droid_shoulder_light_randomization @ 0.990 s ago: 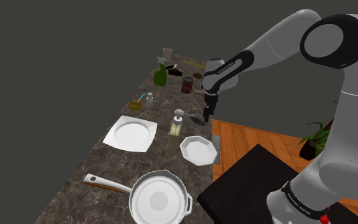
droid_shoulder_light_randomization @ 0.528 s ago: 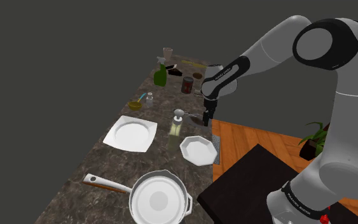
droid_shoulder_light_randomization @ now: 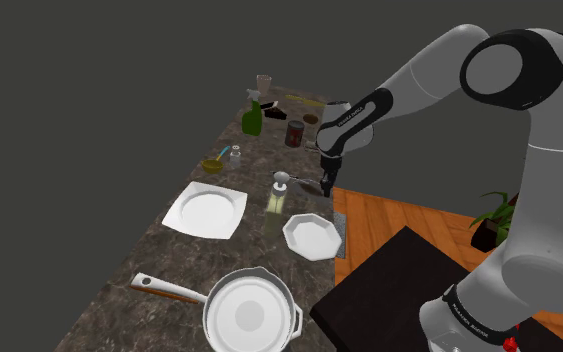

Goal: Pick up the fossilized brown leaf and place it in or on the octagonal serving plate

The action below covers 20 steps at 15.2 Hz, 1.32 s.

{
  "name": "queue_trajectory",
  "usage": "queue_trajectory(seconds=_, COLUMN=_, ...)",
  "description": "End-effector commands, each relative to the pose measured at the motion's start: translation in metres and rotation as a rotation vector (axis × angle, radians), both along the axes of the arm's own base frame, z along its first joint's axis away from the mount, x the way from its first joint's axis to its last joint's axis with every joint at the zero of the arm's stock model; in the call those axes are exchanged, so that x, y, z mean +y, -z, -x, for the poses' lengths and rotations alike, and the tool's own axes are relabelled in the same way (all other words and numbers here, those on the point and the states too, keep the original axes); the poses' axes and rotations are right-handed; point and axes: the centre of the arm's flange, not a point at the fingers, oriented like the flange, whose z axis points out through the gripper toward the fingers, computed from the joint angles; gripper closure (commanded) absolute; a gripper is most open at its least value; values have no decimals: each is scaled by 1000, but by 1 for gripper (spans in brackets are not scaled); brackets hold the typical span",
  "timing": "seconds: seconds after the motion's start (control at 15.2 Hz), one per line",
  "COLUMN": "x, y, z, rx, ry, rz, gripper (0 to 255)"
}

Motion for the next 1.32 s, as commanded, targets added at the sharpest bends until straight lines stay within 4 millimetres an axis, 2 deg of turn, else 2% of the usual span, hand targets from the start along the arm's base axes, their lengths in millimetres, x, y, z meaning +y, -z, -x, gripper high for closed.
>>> queue_trajectory(seconds=0.0, x=0, y=0, z=0, rx=0, ry=0, rz=0, gripper=255)
queue_trajectory(seconds=0.4, x=0, y=0, z=0, rx=0, ry=0, rz=0, gripper=255)
queue_trajectory(seconds=1.25, x=0, y=-69, z=0, rx=0, ry=0, rz=0, gripper=255)
